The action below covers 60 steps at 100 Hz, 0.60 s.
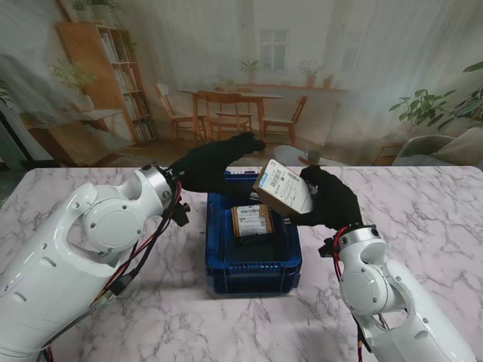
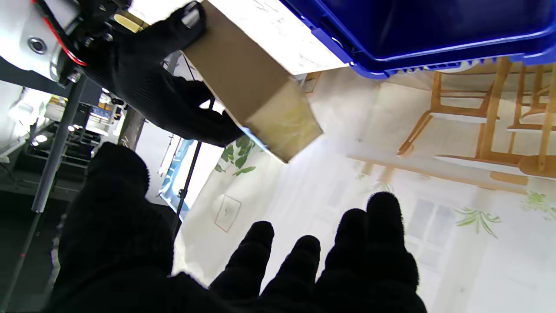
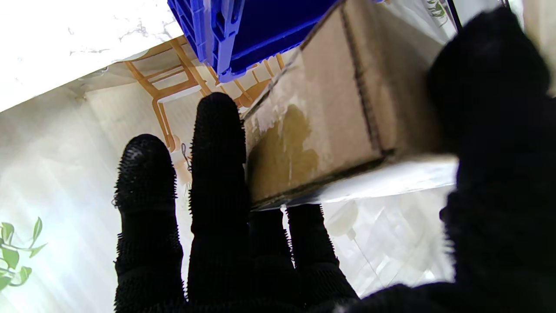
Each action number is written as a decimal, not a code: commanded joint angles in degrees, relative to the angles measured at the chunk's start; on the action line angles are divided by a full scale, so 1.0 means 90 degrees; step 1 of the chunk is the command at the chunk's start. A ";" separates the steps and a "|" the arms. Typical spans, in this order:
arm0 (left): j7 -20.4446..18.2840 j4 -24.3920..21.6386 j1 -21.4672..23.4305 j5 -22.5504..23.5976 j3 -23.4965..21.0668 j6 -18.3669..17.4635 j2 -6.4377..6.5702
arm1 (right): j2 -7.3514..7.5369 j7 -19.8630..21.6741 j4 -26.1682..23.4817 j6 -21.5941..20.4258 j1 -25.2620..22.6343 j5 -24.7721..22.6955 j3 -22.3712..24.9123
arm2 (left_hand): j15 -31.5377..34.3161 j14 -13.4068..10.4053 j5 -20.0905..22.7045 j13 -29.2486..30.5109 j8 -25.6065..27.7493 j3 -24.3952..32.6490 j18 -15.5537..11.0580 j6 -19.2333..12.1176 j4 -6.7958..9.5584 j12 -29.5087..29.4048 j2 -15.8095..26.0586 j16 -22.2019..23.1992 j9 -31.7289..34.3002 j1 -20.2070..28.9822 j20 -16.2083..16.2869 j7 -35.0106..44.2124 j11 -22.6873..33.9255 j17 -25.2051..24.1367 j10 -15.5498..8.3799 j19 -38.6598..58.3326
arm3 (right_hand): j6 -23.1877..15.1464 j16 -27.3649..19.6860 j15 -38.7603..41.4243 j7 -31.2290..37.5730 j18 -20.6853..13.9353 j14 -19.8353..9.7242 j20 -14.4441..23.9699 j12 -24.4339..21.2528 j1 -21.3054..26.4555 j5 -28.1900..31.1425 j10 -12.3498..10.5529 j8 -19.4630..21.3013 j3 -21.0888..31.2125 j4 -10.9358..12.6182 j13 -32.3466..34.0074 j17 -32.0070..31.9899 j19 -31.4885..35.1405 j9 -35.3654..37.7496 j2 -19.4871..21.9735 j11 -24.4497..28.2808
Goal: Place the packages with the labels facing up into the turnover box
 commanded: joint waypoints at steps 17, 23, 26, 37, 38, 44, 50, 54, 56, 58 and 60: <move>-0.0408 0.0178 -0.0555 0.0342 0.0597 -0.0013 0.0002 | 0.0036 -0.0022 0.0158 0.0299 0.0279 -0.0449 -0.0300 | -0.0264 0.0112 -0.0224 -0.0410 -0.0124 -0.0106 -0.0171 -0.0312 -0.0255 -0.0227 -0.0480 -0.0158 -0.0703 -0.0354 -0.0160 -0.0101 -0.0222 -0.0225 -0.0047 -0.0318 | -0.1950 0.0112 0.0412 0.2887 -0.0063 -0.0228 0.0081 0.0476 0.1358 0.0952 -0.0234 0.0230 0.1898 0.0381 0.0280 0.0137 0.0213 0.0785 0.0932 0.0742; -0.0493 0.0205 -0.0657 0.0478 0.0717 0.0003 0.0016 | 0.0046 -0.0017 0.0180 0.0326 0.0322 -0.0530 -0.0357 | -0.0289 0.0076 -0.0288 -0.0477 -0.0115 -0.0094 -0.0231 -0.0224 -0.0268 -0.0237 -0.0575 -0.0183 -0.0748 -0.0353 -0.0163 -0.0091 -0.0216 -0.0262 -0.0037 -0.0364 | -0.1919 0.0129 0.0465 0.2871 -0.0065 -0.0245 0.0088 0.0490 0.1373 0.0962 -0.0229 0.0222 0.1909 0.0387 0.0308 0.0166 0.0242 0.0797 0.0926 0.0750; -0.0578 0.0201 -0.0702 0.0535 0.0770 0.0010 0.0033 | 0.0048 -0.0001 0.0177 0.0340 0.0336 -0.0535 -0.0384 | -0.0308 0.0047 -0.0356 -0.0513 -0.0120 -0.0089 -0.0262 -0.0205 -0.0278 -0.0244 -0.0599 -0.0201 -0.0775 -0.0357 -0.0166 -0.0109 -0.0218 -0.0275 -0.0046 -0.0392 | -0.1901 0.0137 0.0494 0.2863 -0.0061 -0.0250 0.0092 0.0493 0.1373 0.0966 -0.0217 0.0218 0.1912 0.0387 0.0327 0.0176 0.0255 0.0804 0.0931 0.0750; -0.0675 0.0267 -0.0861 0.0792 0.0995 0.0056 0.0049 | 0.0061 0.0051 0.0153 0.0388 0.0362 -0.0606 -0.0468 | -0.0432 -0.0011 -0.0797 -0.0702 -0.0409 -0.0063 -0.0357 -0.0102 -0.0334 -0.0560 -0.0717 -0.0415 -0.1083 -0.0362 -0.0203 -0.0448 -0.0337 -0.0327 -0.0053 -0.0621 | -0.1874 0.0158 0.0574 0.2855 -0.0055 -0.0258 0.0105 0.0507 0.1391 0.0984 -0.0202 0.0212 0.1926 0.0389 0.0368 0.0217 0.0304 0.0829 0.0927 0.0761; -0.0661 0.0281 -0.0874 0.0824 0.1014 0.0051 0.0046 | 0.0062 0.0051 0.0153 0.0387 0.0364 -0.0619 -0.0474 | -0.0431 -0.0013 -0.0833 -0.0715 -0.0512 -0.0061 -0.0372 -0.0093 -0.0343 -0.0707 -0.0728 -0.0461 -0.1085 -0.0366 -0.0204 -0.0462 -0.0347 -0.0320 -0.0036 -0.0640 | -0.1871 0.0158 0.0578 0.2854 -0.0054 -0.0258 0.0106 0.0509 0.1392 0.0986 -0.0201 0.0211 0.1927 0.0389 0.0367 0.0221 0.0308 0.0834 0.0928 0.0763; -0.0690 0.0328 -0.0959 0.0881 0.1125 0.0090 0.0045 | 0.0071 0.0057 0.0146 0.0375 0.0366 -0.0675 -0.0504 | -0.0464 -0.0048 -0.0945 -0.0810 -0.0852 -0.0061 -0.0417 0.0020 -0.0360 -0.1035 -0.0798 -0.0579 -0.1144 -0.0347 -0.0248 -0.0547 -0.0392 -0.0365 0.0056 -0.0745 | -0.1861 0.0162 0.0606 0.2850 -0.0066 -0.0268 0.0111 0.0511 0.1404 0.0990 -0.0194 0.0209 0.1946 0.0395 0.0376 0.0240 0.0328 0.0833 0.0928 0.0761; -0.0674 0.0380 -0.1034 0.0985 0.1237 0.0148 0.0036 | 0.0076 0.0076 0.0119 0.0378 0.0359 -0.0699 -0.0528 | -0.0473 -0.0096 -0.0914 -0.0881 -0.1154 -0.0067 -0.0473 0.0142 -0.0378 -0.1209 -0.0855 -0.0642 -0.1140 -0.0328 -0.0293 -0.0552 -0.0388 -0.0397 0.0081 -0.0810 | -0.1853 0.0167 0.0642 0.2848 -0.0063 -0.0263 0.0115 0.0511 0.1410 0.0995 -0.0182 0.0206 0.1971 0.0406 0.0392 0.0261 0.0347 0.0840 0.0930 0.0757; -0.0698 0.0406 -0.1090 0.1113 0.1299 0.0158 0.0040 | 0.0081 0.0099 0.0094 0.0381 0.0348 -0.0706 -0.0538 | -0.0482 -0.0129 -0.0901 -0.0911 -0.1151 -0.0070 -0.0506 0.0242 -0.0383 -0.1179 -0.0877 -0.0656 -0.1126 -0.0328 -0.0303 -0.0515 -0.0356 -0.0419 0.0074 -0.0823 | -0.1843 0.0164 0.0658 0.2845 -0.0059 -0.0270 0.0116 0.0511 0.1411 0.1001 -0.0184 0.0202 0.1978 0.0408 0.0400 0.0271 0.0355 0.0839 0.0925 0.0753; -0.0690 0.0434 -0.1122 0.1166 0.1334 0.0147 0.0038 | 0.0082 0.0106 0.0084 0.0380 0.0343 -0.0708 -0.0543 | -0.0467 -0.0140 -0.0916 -0.0910 -0.1057 -0.0071 -0.0523 0.0280 -0.0393 -0.1086 -0.0889 -0.0667 -0.1129 -0.0345 -0.0311 -0.0428 -0.0317 -0.0420 0.0066 -0.0823 | -0.1842 0.0163 0.0663 0.2845 -0.0059 -0.0268 0.0116 0.0511 0.1409 0.1002 -0.0182 0.0201 0.1978 0.0408 0.0401 0.0275 0.0358 0.0838 0.0926 0.0751; -0.0690 0.0457 -0.1157 0.1198 0.1367 0.0136 0.0037 | 0.0083 0.0110 0.0074 0.0379 0.0338 -0.0713 -0.0549 | -0.0450 -0.0164 -0.0916 -0.0897 -0.0972 -0.0069 -0.0545 0.0325 -0.0398 -0.1011 -0.0902 -0.0672 -0.1117 -0.0351 -0.0315 -0.0361 -0.0291 -0.0414 0.0071 -0.0818 | -0.1825 0.0160 0.0670 0.2840 -0.0054 -0.0272 0.0116 0.0511 0.1415 0.1011 -0.0173 0.0196 0.1980 0.0406 0.0402 0.0279 0.0362 0.0839 0.0917 0.0750; -0.0710 0.0471 -0.1190 0.1219 0.1401 0.0139 0.0040 | 0.0084 0.0113 0.0064 0.0380 0.0332 -0.0722 -0.0554 | -0.0432 -0.0177 -0.0948 -0.0887 -0.0757 -0.0060 -0.0560 0.0379 -0.0398 -0.0865 -0.0910 -0.0676 -0.1111 -0.0345 -0.0318 -0.0282 -0.0291 -0.0417 0.0084 -0.0802 | -0.1818 0.0159 0.0680 0.2838 -0.0059 -0.0272 0.0115 0.0512 0.1413 0.1013 -0.0171 0.0194 0.1980 0.0404 0.0408 0.0283 0.0366 0.0839 0.0917 0.0749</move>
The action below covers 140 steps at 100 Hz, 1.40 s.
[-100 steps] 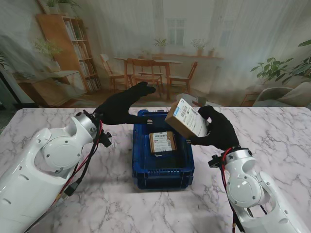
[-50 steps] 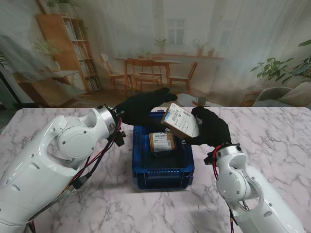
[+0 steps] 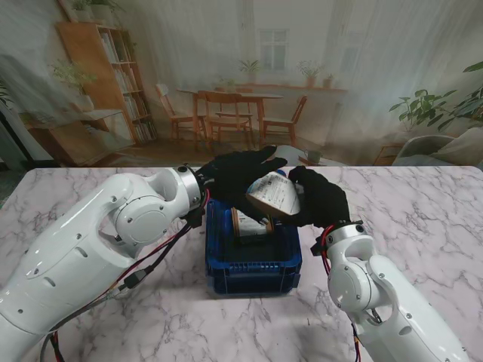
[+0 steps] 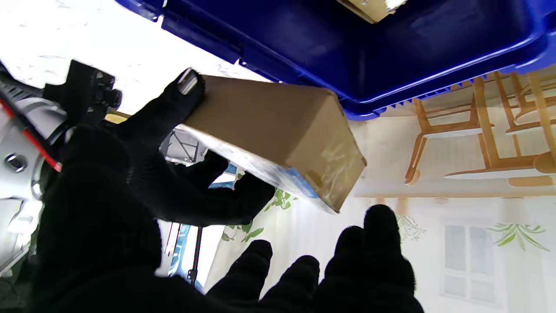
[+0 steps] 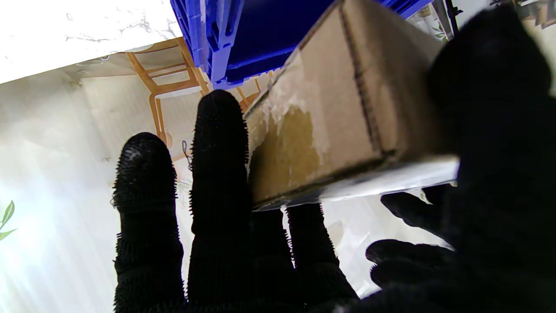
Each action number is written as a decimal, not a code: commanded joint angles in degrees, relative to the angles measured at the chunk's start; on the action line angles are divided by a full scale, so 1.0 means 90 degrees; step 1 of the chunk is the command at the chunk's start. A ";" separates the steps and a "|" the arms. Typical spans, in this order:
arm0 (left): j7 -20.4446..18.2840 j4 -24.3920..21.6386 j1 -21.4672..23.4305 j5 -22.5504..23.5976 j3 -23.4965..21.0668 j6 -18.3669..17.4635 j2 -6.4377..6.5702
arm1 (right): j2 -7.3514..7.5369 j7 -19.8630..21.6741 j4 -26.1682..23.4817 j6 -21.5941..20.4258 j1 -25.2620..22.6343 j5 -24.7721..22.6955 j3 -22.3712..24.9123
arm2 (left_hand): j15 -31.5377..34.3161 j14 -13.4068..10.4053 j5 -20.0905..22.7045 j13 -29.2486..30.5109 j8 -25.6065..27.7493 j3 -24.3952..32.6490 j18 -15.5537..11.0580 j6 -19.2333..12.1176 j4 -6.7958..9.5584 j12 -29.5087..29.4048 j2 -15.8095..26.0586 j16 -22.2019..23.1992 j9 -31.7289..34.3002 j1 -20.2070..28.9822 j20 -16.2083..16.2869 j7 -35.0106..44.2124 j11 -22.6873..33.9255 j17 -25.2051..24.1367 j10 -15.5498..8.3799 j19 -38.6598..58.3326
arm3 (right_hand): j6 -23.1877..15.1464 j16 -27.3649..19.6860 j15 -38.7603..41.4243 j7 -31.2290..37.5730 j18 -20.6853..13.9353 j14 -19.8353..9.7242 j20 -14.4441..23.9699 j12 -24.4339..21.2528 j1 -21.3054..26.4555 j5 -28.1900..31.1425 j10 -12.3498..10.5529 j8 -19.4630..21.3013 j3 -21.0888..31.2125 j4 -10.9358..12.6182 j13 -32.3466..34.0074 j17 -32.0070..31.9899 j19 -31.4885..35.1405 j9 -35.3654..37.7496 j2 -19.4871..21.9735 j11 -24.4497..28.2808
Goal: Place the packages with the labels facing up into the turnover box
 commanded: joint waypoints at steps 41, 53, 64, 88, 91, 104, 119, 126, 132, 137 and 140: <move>-0.0369 0.0492 -0.0779 0.0194 0.0800 0.0289 -0.0044 | 0.0033 -0.0015 -0.0193 -0.0153 -0.0116 -0.0250 -0.0148 | 0.0186 -0.0302 -0.0027 0.0192 0.1296 -0.0027 -0.0578 0.0603 -0.0032 0.1202 -0.0211 0.0445 0.0227 0.0203 0.0076 0.0463 0.0226 0.0058 -0.0040 0.0361 | -0.1779 0.0040 0.0444 0.2838 -0.0084 -0.0227 0.0088 0.0448 0.1454 0.0986 -0.0156 0.0252 0.2044 0.0408 0.0274 0.0127 0.0205 0.0837 0.1006 0.0724; -0.0419 0.0609 -0.0928 0.0200 0.0960 0.0346 -0.0049 | 0.0037 -0.0003 -0.0201 -0.0167 -0.0110 -0.0264 -0.0178 | 0.0289 -0.0301 0.0059 0.0324 0.1419 0.0080 -0.0605 0.0625 0.0075 0.1483 -0.0216 0.0688 0.0371 0.0342 0.0156 0.0535 0.0310 0.0115 -0.0025 0.0487 | -0.1782 0.0035 0.0457 0.2843 -0.0073 -0.0228 0.0083 0.0452 0.1453 0.0981 -0.0142 0.0247 0.2063 0.0406 0.0275 0.0133 0.0207 0.0836 0.1020 0.0720; -0.0489 0.0672 -0.1004 0.0222 0.1025 0.0399 -0.0042 | 0.0040 -0.0008 -0.0202 -0.0186 -0.0114 -0.0286 -0.0190 | 0.0420 -0.0312 0.0125 0.0398 0.1484 0.0219 -0.0618 0.0641 0.0192 0.1697 -0.0203 0.0943 0.0490 0.0504 0.0241 0.0553 0.0378 0.0151 -0.0018 0.0610 | -0.1784 0.0035 0.0480 0.2848 -0.0089 -0.0236 0.0080 0.0454 0.1456 0.0978 -0.0141 0.0242 0.2075 0.0400 0.0279 0.0140 0.0212 0.0834 0.1029 0.0713; -0.0521 0.0767 -0.1083 0.0266 0.1093 0.0455 -0.0043 | 0.0051 0.0024 -0.0204 -0.0226 -0.0112 -0.0315 -0.0214 | 0.0700 -0.0363 0.0379 0.0711 0.1976 0.0423 -0.0644 0.0452 0.0402 0.2415 -0.0001 0.1638 0.0934 0.1045 0.0628 0.0887 0.0616 0.0345 -0.0183 0.1055 | -0.1762 0.0034 0.0508 0.2834 -0.0086 -0.0248 0.0073 0.0460 0.1440 0.0965 -0.0125 0.0216 0.2073 0.0381 0.0276 0.0142 0.0217 0.0816 0.1055 0.0701; -0.0513 0.0773 -0.1089 0.0276 0.1101 0.0452 -0.0045 | 0.0053 0.0032 -0.0205 -0.0227 -0.0108 -0.0323 -0.0222 | 0.0738 -0.0379 0.0353 0.0775 0.2138 0.0450 -0.0640 0.0402 0.0454 0.2539 0.0026 0.1746 0.1013 0.1111 0.0712 0.0956 0.0662 0.0379 -0.0222 0.1129 | -0.1758 0.0033 0.0510 0.2833 -0.0086 -0.0248 0.0072 0.0458 0.1436 0.0966 -0.0125 0.0212 0.2069 0.0379 0.0274 0.0142 0.0218 0.0802 0.1055 0.0694; -0.0539 0.0797 -0.1134 0.0192 0.1159 0.0474 -0.0046 | 0.0070 0.0070 -0.0195 -0.0229 -0.0088 -0.0415 -0.0251 | 0.0864 -0.0395 0.0394 0.0984 0.2604 0.0809 -0.0650 0.0352 0.0804 0.2853 0.0046 0.2046 0.1194 0.1233 0.0959 0.1104 0.0816 0.0536 -0.0266 0.1325 | -0.1729 0.0028 0.0505 0.2781 -0.0078 -0.0246 0.0065 0.0457 0.1417 0.0945 -0.0124 0.0174 0.2046 0.0372 0.0246 0.0125 0.0212 0.0759 0.1053 0.0674; -0.0579 0.0858 -0.1192 0.0168 0.1230 0.0546 -0.0047 | 0.0072 0.0070 -0.0216 -0.0209 -0.0118 -0.0434 -0.0236 | 0.1105 -0.0443 0.0512 0.1288 0.3052 0.1257 -0.0683 0.0358 0.0967 0.3193 -0.0061 0.2445 0.1428 0.1161 0.1209 0.1188 0.1099 0.0809 -0.0315 0.1571 | -0.1706 0.0032 0.0519 0.2755 -0.0086 -0.0254 0.0067 0.0467 0.1423 0.0935 -0.0109 0.0160 0.2043 0.0377 0.0255 0.0132 0.0225 0.0762 0.1049 0.0684; -0.0557 0.0897 -0.1201 0.0172 0.1254 0.0609 -0.0057 | 0.0071 0.0063 -0.0231 -0.0206 -0.0140 -0.0436 -0.0220 | 0.1271 -0.0447 0.0636 0.1472 0.3115 0.1327 -0.0690 0.0374 0.0926 0.3331 -0.0098 0.2653 0.1548 0.1235 0.1302 0.1196 0.1301 0.0962 -0.0310 0.1750 | -0.1703 0.0036 0.0532 0.2752 -0.0095 -0.0264 0.0068 0.0471 0.1423 0.0937 -0.0111 0.0161 0.2042 0.0378 0.0259 0.0143 0.0235 0.0761 0.1048 0.0690; -0.0514 0.0919 -0.1192 0.0197 0.1266 0.0685 -0.0068 | 0.0069 0.0058 -0.0238 -0.0193 -0.0147 -0.0432 -0.0217 | 0.1379 -0.0444 0.0722 0.1600 0.3158 0.1383 -0.0700 0.0390 0.0896 0.3424 -0.0108 0.2807 0.1614 0.1290 0.1355 0.1211 0.1462 0.1087 -0.0295 0.1880 | -0.1705 0.0045 0.0556 0.2752 -0.0097 -0.0270 0.0070 0.0475 0.1428 0.0933 -0.0106 0.0163 0.2052 0.0383 0.0277 0.0155 0.0242 0.0775 0.1064 0.0698; -0.0485 0.0930 -0.1178 0.0223 0.1264 0.0736 -0.0075 | 0.0068 0.0063 -0.0245 -0.0178 -0.0150 -0.0424 -0.0217 | 0.1488 -0.0453 0.0852 0.1749 0.3199 0.1399 -0.0701 0.0369 0.0855 0.3500 -0.0123 0.2931 0.1733 0.1330 0.1397 0.1262 0.1630 0.1221 -0.0307 0.2007 | -0.1698 0.0050 0.0571 0.2750 -0.0098 -0.0265 0.0070 0.0477 0.1428 0.0929 -0.0098 0.0162 0.2057 0.0384 0.0282 0.0161 0.0247 0.0772 0.1074 0.0701; -0.0452 0.0937 -0.1159 0.0233 0.1256 0.0770 -0.0082 | 0.0067 0.0064 -0.0248 -0.0171 -0.0152 -0.0418 -0.0218 | 0.1528 -0.0451 0.0905 0.1816 0.3215 0.1389 -0.0696 0.0359 0.0834 0.3523 -0.0124 0.2972 0.1785 0.1324 0.1411 0.1286 0.1688 0.1281 -0.0317 0.2055 | -0.1692 0.0052 0.0579 0.2750 -0.0097 -0.0278 0.0071 0.0479 0.1421 0.0927 -0.0098 0.0161 0.2056 0.0382 0.0283 0.0164 0.0251 0.0773 0.1082 0.0704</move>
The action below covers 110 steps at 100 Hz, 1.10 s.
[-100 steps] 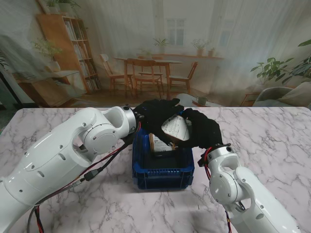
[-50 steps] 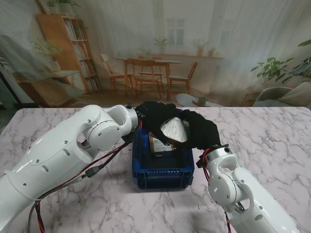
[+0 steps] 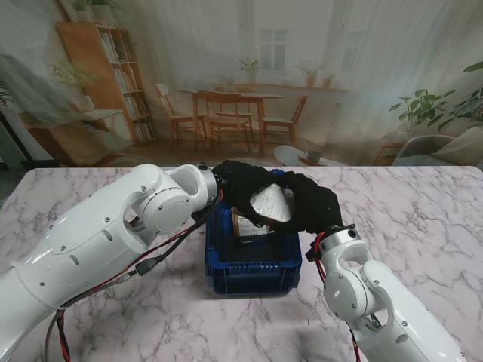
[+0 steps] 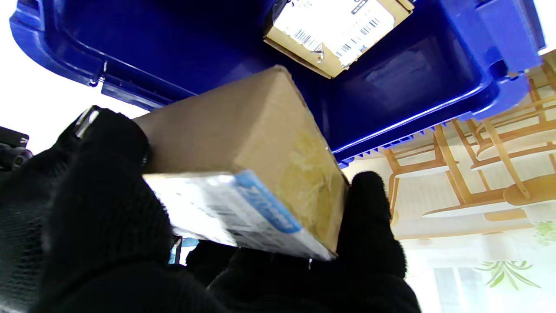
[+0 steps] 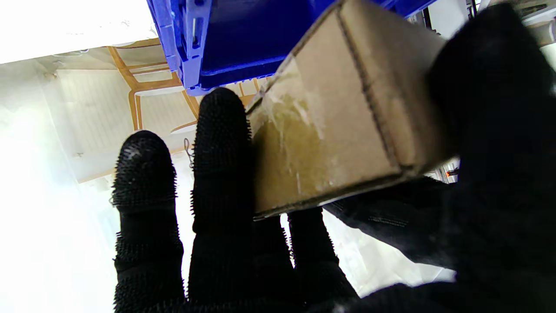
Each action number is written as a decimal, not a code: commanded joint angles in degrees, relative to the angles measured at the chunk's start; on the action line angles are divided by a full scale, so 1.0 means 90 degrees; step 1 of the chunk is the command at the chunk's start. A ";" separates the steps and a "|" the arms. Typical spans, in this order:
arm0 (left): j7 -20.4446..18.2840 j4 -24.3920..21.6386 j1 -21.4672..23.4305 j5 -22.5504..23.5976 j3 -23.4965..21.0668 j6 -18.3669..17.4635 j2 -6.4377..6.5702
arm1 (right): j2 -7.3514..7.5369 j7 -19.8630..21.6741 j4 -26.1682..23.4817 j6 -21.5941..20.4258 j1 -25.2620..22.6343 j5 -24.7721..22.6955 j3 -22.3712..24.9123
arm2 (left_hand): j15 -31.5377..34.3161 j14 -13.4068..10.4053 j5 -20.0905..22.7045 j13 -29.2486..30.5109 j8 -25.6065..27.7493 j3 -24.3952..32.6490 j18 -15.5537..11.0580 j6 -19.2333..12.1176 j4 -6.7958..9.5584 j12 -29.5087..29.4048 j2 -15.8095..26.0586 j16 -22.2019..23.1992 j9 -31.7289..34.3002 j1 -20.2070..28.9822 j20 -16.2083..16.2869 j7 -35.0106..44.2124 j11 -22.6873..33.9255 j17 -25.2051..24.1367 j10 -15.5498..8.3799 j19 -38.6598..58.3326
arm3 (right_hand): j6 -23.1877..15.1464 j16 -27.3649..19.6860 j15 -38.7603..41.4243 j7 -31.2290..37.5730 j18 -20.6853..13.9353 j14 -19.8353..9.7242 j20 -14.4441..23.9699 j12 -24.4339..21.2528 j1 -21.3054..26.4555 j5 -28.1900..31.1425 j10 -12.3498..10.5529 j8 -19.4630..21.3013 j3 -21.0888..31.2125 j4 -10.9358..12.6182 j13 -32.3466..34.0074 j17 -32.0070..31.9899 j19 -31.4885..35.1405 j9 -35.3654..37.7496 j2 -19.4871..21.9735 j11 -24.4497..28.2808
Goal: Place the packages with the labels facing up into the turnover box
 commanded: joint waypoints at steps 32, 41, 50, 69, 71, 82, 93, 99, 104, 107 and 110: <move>0.0359 0.0227 0.0142 -0.0142 -0.0139 0.0234 -0.0102 | -0.0018 0.0085 -0.0088 0.0053 -0.0041 0.0170 -0.0048 | 0.0535 -0.0121 0.0766 0.0978 0.0523 0.1402 -0.0440 -0.0348 0.0352 0.0332 0.0540 0.0501 0.0834 0.1329 0.0276 0.0718 0.0865 0.0693 -0.0303 0.0906 | -0.1538 0.0023 0.0156 0.2607 -0.0052 -0.0089 0.0037 0.0209 0.1167 0.0693 -0.0226 0.0412 0.1941 0.0364 0.0004 -0.0030 0.0118 0.0486 0.1188 0.0647; 0.0394 0.0230 0.0154 -0.0192 -0.0141 0.0278 -0.0114 | -0.0007 0.0197 -0.0115 0.0048 -0.0059 0.0235 -0.0031 | 0.0606 -0.0140 0.0918 0.1174 0.0690 0.1554 -0.0400 -0.0484 0.0425 0.0410 0.0587 0.0563 0.1060 0.1413 0.0295 0.0968 0.1029 0.0816 -0.0393 0.1041 | -0.1237 0.0080 0.0052 0.2007 -0.0038 0.0070 0.0071 0.0222 0.0544 0.0634 -0.0171 0.0963 0.1516 0.0855 -0.0363 -0.0221 0.0023 0.0223 0.1184 0.0636; 0.0407 0.0240 0.0155 -0.0204 -0.0125 0.0331 -0.0120 | -0.0015 0.0239 -0.0151 0.0029 -0.0104 0.0387 0.0010 | 0.0712 -0.0165 0.0979 0.1354 0.0890 0.1680 -0.0401 -0.0575 0.0473 0.0528 0.0597 0.0663 0.1236 0.1421 0.0322 0.1277 0.1204 0.0949 -0.0452 0.1224 | -0.1026 0.0084 0.0071 0.1607 0.0023 0.0218 0.0118 0.0226 0.0151 0.0376 -0.0109 0.0996 0.0968 0.0843 -0.0686 -0.0421 -0.0012 -0.0066 0.1214 0.0610; 0.0557 0.0339 0.0183 -0.0295 -0.0070 0.0523 -0.0167 | -0.0014 0.0313 -0.0233 -0.0035 -0.0225 0.0542 0.0130 | 0.0953 -0.0142 0.0973 0.1630 0.1312 0.1889 -0.0409 -0.0615 0.0473 0.0961 0.0536 0.0855 0.1444 0.1521 0.0373 0.1889 0.1564 0.1235 -0.0448 0.1640 | -0.0594 -0.0040 -0.0110 0.0640 0.0262 0.0517 0.0219 0.0166 0.0016 -0.0168 -0.0029 0.0400 0.0010 0.0848 -0.1655 -0.1043 -0.0282 -0.0706 0.1599 0.0469; 0.0578 0.0351 0.0189 -0.0302 -0.0068 0.0534 -0.0172 | -0.0013 0.0326 -0.0242 -0.0041 -0.0236 0.0554 0.0140 | 0.0955 -0.0124 0.0976 0.1638 0.1380 0.1931 -0.0426 -0.0616 0.0451 0.1157 0.0516 0.0850 0.1471 0.1523 0.0337 0.1902 0.1516 0.1245 -0.0444 0.1655 | -0.0554 -0.0054 -0.0133 0.0534 0.0304 0.0543 0.0243 0.0153 0.0023 -0.0226 -0.0020 0.0319 -0.0140 0.0857 -0.1762 -0.1128 -0.0318 -0.0781 0.1668 0.0445; 0.0660 0.0395 0.0218 -0.0305 -0.0057 0.0600 -0.0191 | -0.0011 0.0360 -0.0284 -0.0103 -0.0298 0.0630 0.0194 | 0.0972 -0.0116 0.0957 0.1671 0.1604 0.2004 -0.0422 -0.0639 0.0397 0.1674 0.0452 0.0838 0.1530 0.1618 0.0278 0.2022 0.1493 0.1311 -0.0439 0.1692 | -0.0287 -0.0182 -0.0368 -0.0371 0.0480 0.0676 0.0322 -0.0023 -0.0125 -0.0491 0.0067 -0.0359 -0.1238 0.0965 -0.2280 -0.1508 -0.0545 -0.1198 0.2139 0.0184; 0.0726 0.0431 0.0250 -0.0296 -0.0069 0.0671 -0.0206 | -0.0002 0.0465 -0.0366 -0.0206 -0.0394 0.0770 0.0276 | 0.0978 -0.0102 0.0962 0.1674 0.1637 0.2010 -0.0410 -0.0633 0.0386 0.1762 0.0437 0.0835 0.1552 0.1646 0.0268 0.2057 0.1477 0.1326 -0.0420 0.1696 | -0.0068 -0.0365 -0.0812 -0.1445 0.0628 0.0854 0.0285 -0.0400 -0.0370 -0.0731 0.0210 -0.1108 -0.1385 0.0920 -0.2877 -0.1956 -0.0819 -0.1697 0.2287 -0.0350; 0.0764 0.0457 0.0273 -0.0337 -0.0085 0.0712 -0.0216 | -0.0006 0.0497 -0.0421 -0.0246 -0.0464 0.0896 0.0317 | 0.0983 -0.0101 0.0958 0.1676 0.1650 0.2001 -0.0402 -0.0643 0.0375 0.1799 0.0441 0.0835 0.1557 0.1646 0.0268 0.2072 0.1460 0.1323 -0.0418 0.1704 | -0.0085 -0.0392 -0.0969 -0.1879 0.0652 0.0817 0.0363 -0.0650 -0.0504 -0.0853 0.0211 -0.1384 -0.1349 0.0943 -0.3321 -0.2391 -0.0906 -0.1965 0.2327 -0.0648; 0.0801 0.0486 0.0290 -0.0360 -0.0100 0.0728 -0.0224 | -0.0006 0.0515 -0.0477 -0.0293 -0.0544 0.0961 0.0371 | 0.0987 -0.0097 0.0962 0.1681 0.1660 0.1990 -0.0414 -0.0647 0.0364 0.1819 0.0439 0.0834 0.1571 0.1645 0.0269 0.2086 0.1453 0.1333 -0.0424 0.1714 | -0.0148 -0.0412 -0.1096 -0.2114 0.0537 0.0782 0.0543 -0.0881 -0.0630 -0.0968 0.0207 -0.1488 -0.1296 0.0957 -0.3705 -0.2733 -0.0954 -0.2200 0.2356 -0.0946; 0.0818 0.0501 0.0301 -0.0389 -0.0107 0.0745 -0.0229 | -0.0010 0.0495 -0.0500 -0.0324 -0.0591 0.0972 0.0404 | 0.0993 -0.0101 0.0967 0.1693 0.1670 0.1985 -0.0408 -0.0655 0.0358 0.1836 0.0434 0.0835 0.1584 0.1645 0.0267 0.2099 0.1452 0.1333 -0.0429 0.1716 | -0.0175 -0.0411 -0.1123 -0.2198 0.0454 0.0752 0.0651 -0.0999 -0.0692 -0.1025 0.0216 -0.1505 -0.1271 0.0961 -0.3832 -0.2859 -0.0973 -0.2310 0.2368 -0.1088; 0.0847 0.0523 0.0313 -0.0422 -0.0112 0.0762 -0.0238 | -0.0019 0.0433 -0.0510 -0.0365 -0.0635 0.0965 0.0437 | 0.0995 -0.0100 0.0969 0.1696 0.1676 0.1991 -0.0407 -0.0653 0.0356 0.1859 0.0428 0.0834 0.1601 0.1667 0.0268 0.2108 0.1455 0.1340 -0.0426 0.1723 | -0.0190 -0.0406 -0.1132 -0.2266 0.0402 0.0734 0.0775 -0.1099 -0.0744 -0.1044 0.0209 -0.1504 -0.1246 0.0965 -0.3909 -0.2933 -0.0969 -0.2349 0.2373 -0.1176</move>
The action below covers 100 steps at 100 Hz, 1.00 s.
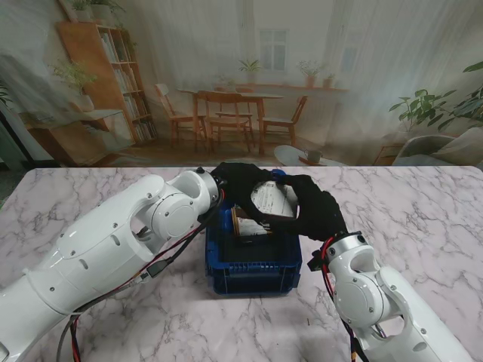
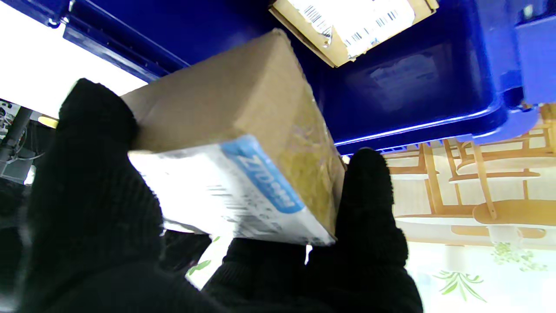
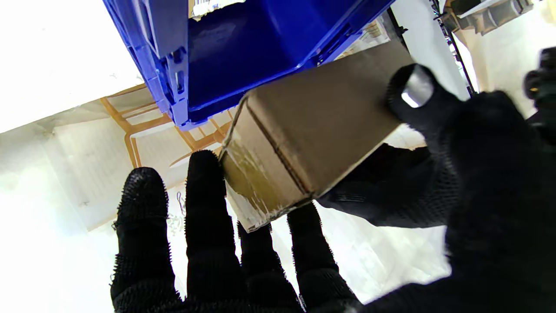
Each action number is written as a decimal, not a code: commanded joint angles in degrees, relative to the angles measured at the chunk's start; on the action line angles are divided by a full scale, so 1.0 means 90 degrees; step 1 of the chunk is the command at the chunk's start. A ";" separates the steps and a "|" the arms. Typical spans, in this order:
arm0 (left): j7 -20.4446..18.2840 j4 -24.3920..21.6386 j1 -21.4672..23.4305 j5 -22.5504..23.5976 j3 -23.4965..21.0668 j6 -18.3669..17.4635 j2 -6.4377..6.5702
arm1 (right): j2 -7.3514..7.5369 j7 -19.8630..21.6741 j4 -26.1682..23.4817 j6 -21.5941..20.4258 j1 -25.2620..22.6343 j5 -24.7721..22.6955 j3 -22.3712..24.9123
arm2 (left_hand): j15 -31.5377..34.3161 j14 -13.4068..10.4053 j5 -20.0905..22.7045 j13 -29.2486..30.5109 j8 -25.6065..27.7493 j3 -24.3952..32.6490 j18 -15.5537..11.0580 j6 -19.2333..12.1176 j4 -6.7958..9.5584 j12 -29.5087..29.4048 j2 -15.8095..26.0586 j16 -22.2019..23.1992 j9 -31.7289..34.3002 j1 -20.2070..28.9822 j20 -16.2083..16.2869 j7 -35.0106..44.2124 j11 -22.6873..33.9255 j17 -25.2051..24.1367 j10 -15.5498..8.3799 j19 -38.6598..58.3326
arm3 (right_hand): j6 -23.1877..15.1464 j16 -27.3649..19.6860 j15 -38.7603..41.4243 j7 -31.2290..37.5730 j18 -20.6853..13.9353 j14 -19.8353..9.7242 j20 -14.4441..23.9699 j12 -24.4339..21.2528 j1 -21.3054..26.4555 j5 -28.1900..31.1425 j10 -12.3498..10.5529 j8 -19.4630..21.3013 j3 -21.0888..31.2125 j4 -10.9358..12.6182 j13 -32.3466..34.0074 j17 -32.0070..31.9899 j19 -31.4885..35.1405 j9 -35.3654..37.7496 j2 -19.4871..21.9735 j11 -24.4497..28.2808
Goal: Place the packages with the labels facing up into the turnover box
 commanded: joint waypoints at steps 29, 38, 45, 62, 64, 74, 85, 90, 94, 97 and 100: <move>0.0144 0.0288 0.0063 -0.0309 -0.0041 0.0256 -0.0073 | -0.0161 -0.0970 -0.0350 -0.0387 -0.0819 0.0009 0.0532 | 0.0962 -0.0038 0.0306 0.0724 0.0292 0.2017 -0.0369 -0.0328 0.0331 0.0489 0.1271 0.0522 0.0409 0.1725 0.0032 0.0793 0.0237 0.0166 -0.0106 0.0301 | -0.0341 -0.0415 -0.0860 -0.0550 -0.0324 -0.0207 0.0558 -0.0375 -0.0807 -0.0444 -0.0290 -0.0065 0.0190 0.0106 -0.0803 -0.0661 -0.0394 -0.0112 0.1137 -0.0111; 0.0198 0.0291 0.0109 -0.0361 -0.0057 0.0305 -0.0087 | -0.0236 -0.1322 -0.0372 -0.0414 -0.1045 0.0132 0.0713 | 0.0963 -0.0042 0.0297 0.0721 0.0303 0.2006 -0.0363 -0.0338 0.0316 0.0533 0.1282 0.0520 0.0416 0.1747 0.0034 0.0807 0.0223 0.0159 -0.0105 0.0310 | -0.0405 -0.0512 -0.1081 -0.0775 -0.0356 -0.0191 0.0598 -0.0594 -0.0861 -0.0483 -0.0331 -0.0097 0.0034 0.0107 -0.0881 -0.0763 -0.0566 -0.0105 0.1523 -0.0391; 0.0242 0.0302 0.0140 -0.0384 -0.0058 0.0325 -0.0098 | -0.0300 -0.1620 -0.0333 -0.0397 -0.1194 0.0213 0.0851 | 0.0962 -0.0020 0.0297 0.0714 0.0299 0.1993 -0.0356 -0.0329 0.0306 0.0548 0.1289 0.0519 0.0418 0.1749 0.0035 0.0805 0.0203 0.0147 -0.0104 0.0316 | -0.0412 -0.0572 -0.1222 -0.0879 -0.0349 -0.0181 0.0592 -0.0680 -0.0835 -0.0479 -0.0355 -0.0111 -0.0079 0.0121 -0.0929 -0.0834 -0.0697 -0.0105 0.1646 -0.0484; 0.0301 0.0324 0.0177 -0.0413 0.0001 0.0385 -0.0115 | -0.0456 -0.2179 -0.0168 -0.0313 -0.1441 0.0576 0.1107 | 0.0961 0.0005 0.0301 0.0690 0.0281 0.1944 -0.0334 -0.0307 0.0284 0.0547 0.1320 0.0516 0.0403 0.1739 0.0035 0.0788 0.0167 0.0124 -0.0080 0.0327 | -0.0449 -0.0718 -0.1550 -0.0962 -0.0364 -0.0194 0.0513 -0.0754 -0.0685 -0.0423 -0.0325 -0.0086 -0.0267 0.0144 -0.1071 -0.1035 -0.1079 -0.0164 0.1708 -0.0574; 0.0299 0.0321 0.0183 -0.0410 0.0007 0.0393 -0.0114 | -0.0470 -0.2226 -0.0150 -0.0302 -0.1460 0.0611 0.1128 | 0.0961 0.0003 0.0301 0.0686 0.0279 0.1936 -0.0326 -0.0306 0.0281 0.0543 0.1326 0.0515 0.0403 0.1735 0.0036 0.0784 0.0165 0.0120 -0.0080 0.0330 | -0.0449 -0.0727 -0.1573 -0.0967 -0.0369 -0.0188 0.0506 -0.0755 -0.0677 -0.0426 -0.0331 -0.0084 -0.0274 0.0146 -0.1087 -0.1059 -0.1108 -0.0171 0.1706 -0.0576; 0.0246 0.0231 0.0271 -0.0312 -0.0013 0.0425 -0.0078 | -0.0527 -0.2456 -0.0038 -0.0259 -0.1522 0.0694 0.1211 | 0.0960 0.0038 0.0309 0.0663 0.0262 0.1885 -0.0300 -0.0280 0.0265 0.0510 0.1352 0.0513 0.0378 0.1736 0.0038 0.0761 0.0146 0.0088 -0.0051 0.0340 | -0.0462 -0.0831 -0.1787 -0.0994 -0.0353 -0.0198 0.0423 -0.0768 -0.0656 -0.0424 -0.0345 -0.0057 -0.0336 0.0157 -0.1159 -0.1180 -0.1423 -0.0204 0.1731 -0.0585; 0.0141 0.0075 0.0455 -0.0187 -0.0132 0.0376 -0.0015 | -0.0587 -0.2671 0.0121 -0.0260 -0.1535 0.0833 0.1267 | 0.0955 0.0066 0.0331 0.0650 0.0238 0.1799 -0.0272 -0.0253 0.0239 0.0418 0.1386 0.0502 0.0367 0.1735 0.0039 0.0720 0.0133 0.0072 -0.0036 0.0356 | -0.0511 -0.1109 -0.2277 -0.1068 -0.0379 -0.0228 0.0212 -0.0853 -0.0702 -0.0404 -0.0476 -0.0045 -0.0383 0.0150 -0.1371 -0.1434 -0.2093 -0.0111 0.1716 -0.0762; 0.0087 0.0011 0.0539 -0.0168 -0.0187 0.0353 0.0013 | -0.0612 -0.2763 0.0210 -0.0235 -0.1521 0.0876 0.1280 | 0.0951 0.0091 0.0344 0.0640 0.0231 0.1774 -0.0253 -0.0244 0.0236 0.0378 0.1390 0.0496 0.0368 0.1738 0.0039 0.0707 0.0134 0.0065 -0.0022 0.0362 | -0.0550 -0.1307 -0.2590 -0.1131 -0.0433 -0.0279 0.0035 -0.0901 -0.0784 -0.0349 -0.0544 -0.0084 -0.0366 0.0120 -0.1510 -0.1570 -0.2562 -0.0103 0.1649 -0.0901; 0.0060 -0.0023 0.0600 -0.0125 -0.0222 0.0326 0.0032 | -0.0634 -0.2864 0.0307 -0.0220 -0.1491 0.0899 0.1281 | 0.0956 0.0096 0.0365 0.0629 0.0233 0.1680 -0.0246 -0.0231 0.0263 0.0060 0.1419 0.0470 0.0325 0.1735 0.0026 0.0647 0.0244 0.0057 -0.0010 0.0378 | -0.0595 -0.1427 -0.2775 -0.1177 -0.0486 -0.0335 -0.0085 -0.0952 -0.0849 -0.0333 -0.0618 -0.0126 -0.0354 0.0096 -0.1586 -0.1638 -0.2861 -0.0096 0.1626 -0.1034; 0.0042 -0.0044 0.0639 -0.0086 -0.0244 0.0310 0.0045 | -0.0653 -0.2940 0.0382 -0.0218 -0.1459 0.0931 0.1278 | 0.0947 0.0096 0.0366 0.0613 0.0206 0.1635 -0.0244 -0.0223 0.0263 -0.0108 0.1450 0.0459 0.0314 0.1708 0.0018 0.0604 0.0212 0.0047 -0.0008 0.0373 | -0.0615 -0.1493 -0.2871 -0.1211 -0.0509 -0.0361 -0.0149 -0.0995 -0.0873 -0.0339 -0.0665 -0.0162 -0.0342 0.0081 -0.1602 -0.1634 -0.3039 -0.0078 0.1619 -0.1143; 0.0013 -0.0065 0.0677 -0.0062 -0.0267 0.0302 0.0059 | -0.0671 -0.2996 0.0444 -0.0215 -0.1431 0.0977 0.1276 | 0.0944 0.0105 0.0366 0.0608 0.0180 0.1594 -0.0246 -0.0207 0.0260 -0.0248 0.1477 0.0454 0.0292 0.1658 0.0012 0.0571 0.0178 0.0040 -0.0003 0.0365 | -0.0619 -0.1511 -0.2904 -0.1221 -0.0517 -0.0360 -0.0165 -0.1004 -0.0873 -0.0349 -0.0688 -0.0173 -0.0340 0.0077 -0.1622 -0.1642 -0.3091 -0.0084 0.1600 -0.1170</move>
